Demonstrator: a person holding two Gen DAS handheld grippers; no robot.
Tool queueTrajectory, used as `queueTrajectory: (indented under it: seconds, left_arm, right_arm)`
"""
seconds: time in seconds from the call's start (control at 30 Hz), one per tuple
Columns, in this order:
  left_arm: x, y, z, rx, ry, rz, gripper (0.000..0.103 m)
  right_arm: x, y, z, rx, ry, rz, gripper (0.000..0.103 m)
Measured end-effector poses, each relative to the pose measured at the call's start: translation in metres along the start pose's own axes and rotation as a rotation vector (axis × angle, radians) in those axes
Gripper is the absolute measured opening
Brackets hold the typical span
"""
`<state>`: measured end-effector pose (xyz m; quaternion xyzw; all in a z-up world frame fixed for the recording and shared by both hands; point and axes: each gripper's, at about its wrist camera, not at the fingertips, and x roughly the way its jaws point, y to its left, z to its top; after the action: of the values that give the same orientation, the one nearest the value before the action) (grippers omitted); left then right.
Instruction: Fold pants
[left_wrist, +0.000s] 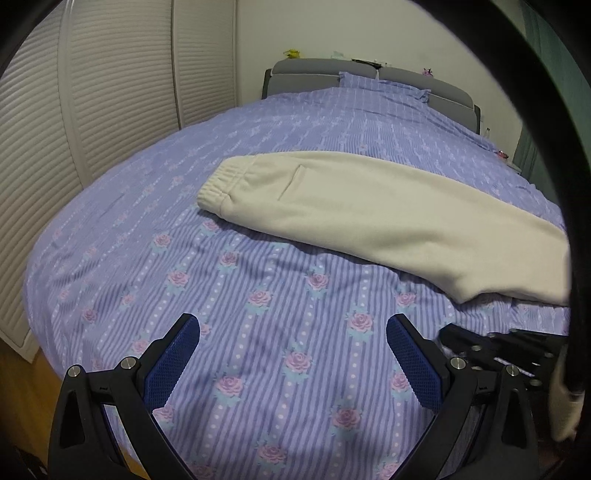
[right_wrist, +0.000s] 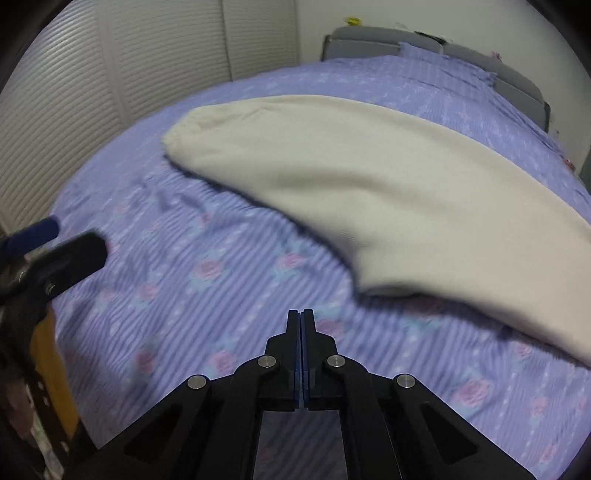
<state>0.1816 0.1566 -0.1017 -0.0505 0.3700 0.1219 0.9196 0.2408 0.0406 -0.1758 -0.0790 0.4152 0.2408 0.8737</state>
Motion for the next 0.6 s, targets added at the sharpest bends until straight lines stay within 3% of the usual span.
queueTrajectory:
  seconds: [0.07, 0.17, 0.2, 0.47, 0.6]
  left_arm:
    - [0.000, 0.000, 0.000, 0.007, -0.011, 0.011, 0.103]
    - [0.004, 0.002, 0.002, -0.009, 0.001, 0.004, 0.103]
    - [0.004, 0.001, 0.001, -0.017, 0.004, -0.003, 0.103]
    - [0.002, -0.001, 0.004, -0.012, -0.002, -0.017, 0.103]
    - [-0.001, -0.007, 0.005, 0.011, -0.013, -0.012, 0.103]
  right_arm:
    - [-0.016, 0.002, 0.002, 0.004, -0.069, -0.044, 0.005]
    - [-0.032, -0.014, 0.010, 0.097, -0.117, -0.047, 0.026]
    - [-0.034, -0.024, 0.010, 0.150, -0.117, -0.041, 0.029]
    - [-0.011, -0.066, 0.014, 0.349, -0.071, 0.039, 0.029]
    - [-0.004, -0.067, 0.013, 0.393, -0.077, 0.050, 0.029]
